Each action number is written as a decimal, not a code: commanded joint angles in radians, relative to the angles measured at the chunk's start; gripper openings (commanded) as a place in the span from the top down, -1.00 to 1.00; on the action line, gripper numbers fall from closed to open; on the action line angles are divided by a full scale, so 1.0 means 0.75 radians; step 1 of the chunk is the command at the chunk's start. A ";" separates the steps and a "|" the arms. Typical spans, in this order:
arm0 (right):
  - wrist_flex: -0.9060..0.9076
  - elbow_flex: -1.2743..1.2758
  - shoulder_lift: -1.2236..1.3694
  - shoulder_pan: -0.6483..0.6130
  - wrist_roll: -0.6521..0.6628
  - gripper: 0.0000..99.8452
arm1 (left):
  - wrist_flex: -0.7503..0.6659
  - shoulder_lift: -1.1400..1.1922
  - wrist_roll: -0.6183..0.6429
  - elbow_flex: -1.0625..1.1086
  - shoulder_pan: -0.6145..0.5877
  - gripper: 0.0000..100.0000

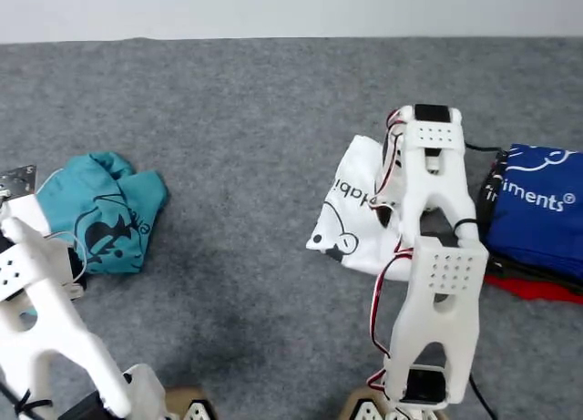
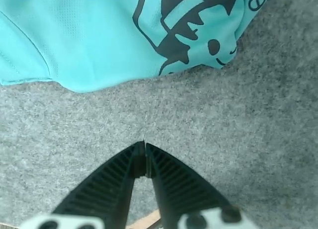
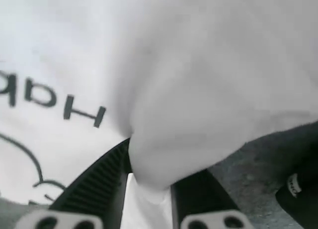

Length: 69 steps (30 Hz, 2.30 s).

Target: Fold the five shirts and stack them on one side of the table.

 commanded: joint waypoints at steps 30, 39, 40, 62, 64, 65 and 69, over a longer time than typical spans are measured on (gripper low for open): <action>0.060 -0.049 -0.776 0.588 0.585 0.98 | 0.039 -0.049 -0.008 -0.038 0.006 0.99; -0.017 -0.049 -0.799 0.711 0.677 0.98 | 0.037 -0.049 -0.008 -0.038 0.006 0.99; -0.017 -0.049 -0.793 0.721 0.694 0.98 | 0.037 -0.049 -0.008 -0.038 0.006 0.99; -0.296 -0.047 -0.515 0.889 0.763 0.98 | 0.035 -0.043 -0.008 -0.038 0.006 0.99; -0.345 -0.047 -0.474 0.901 0.763 0.98 | 0.035 -0.041 -0.008 -0.038 0.006 0.99; -0.367 -0.049 -0.457 0.907 0.763 0.98 | 0.035 -0.041 -0.008 -0.036 0.006 0.99; -0.420 -0.049 -0.439 0.930 0.763 0.78 | 0.035 -0.041 -0.008 -0.036 0.006 0.99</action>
